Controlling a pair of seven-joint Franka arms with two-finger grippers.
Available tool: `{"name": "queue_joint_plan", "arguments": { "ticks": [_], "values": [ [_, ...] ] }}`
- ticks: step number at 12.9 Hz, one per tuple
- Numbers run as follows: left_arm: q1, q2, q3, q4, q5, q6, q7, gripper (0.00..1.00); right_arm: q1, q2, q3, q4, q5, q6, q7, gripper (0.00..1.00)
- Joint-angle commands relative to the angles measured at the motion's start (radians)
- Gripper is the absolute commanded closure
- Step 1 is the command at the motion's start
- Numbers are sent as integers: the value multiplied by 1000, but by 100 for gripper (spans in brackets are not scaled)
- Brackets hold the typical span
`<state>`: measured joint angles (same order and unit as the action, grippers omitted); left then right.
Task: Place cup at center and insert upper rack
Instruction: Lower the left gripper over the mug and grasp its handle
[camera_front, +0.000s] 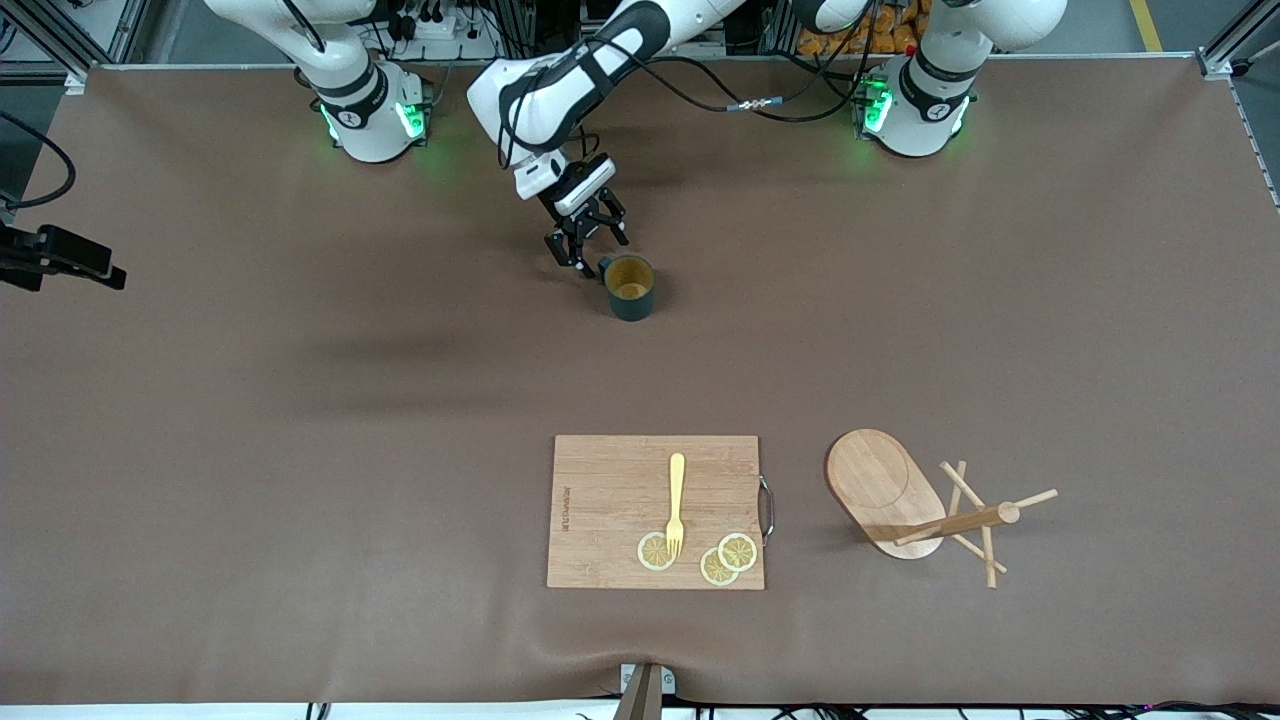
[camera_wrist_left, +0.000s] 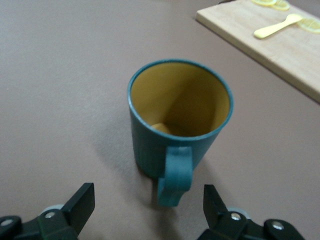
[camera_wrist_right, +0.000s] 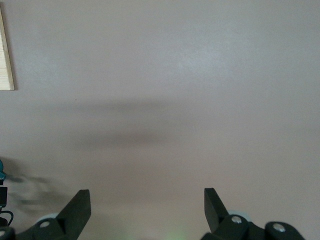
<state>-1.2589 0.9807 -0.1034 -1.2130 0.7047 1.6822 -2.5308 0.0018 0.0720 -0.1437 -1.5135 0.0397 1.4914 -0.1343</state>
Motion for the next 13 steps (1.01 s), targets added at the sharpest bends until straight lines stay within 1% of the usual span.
{"name": "queue_joint_plan", "arguments": {
  "ticks": [1, 5, 8, 13],
  "values": [
    [1, 7, 13, 24, -51, 5, 73, 11, 14, -9, -2, 1, -15, -11, 21, 0],
    [3, 9, 13, 26, -54, 16, 75, 19, 15, -8, -2, 1, -14, -11, 21, 0],
    [3, 10, 13, 23, -67, 20, 75, 23, 17, -8, -2, 1, -12, -11, 21, 0],
    [6, 10, 13, 23, -67, 24, 79, 24, 17, -6, -2, 1, -11, -11, 21, 0]
  ]
}}
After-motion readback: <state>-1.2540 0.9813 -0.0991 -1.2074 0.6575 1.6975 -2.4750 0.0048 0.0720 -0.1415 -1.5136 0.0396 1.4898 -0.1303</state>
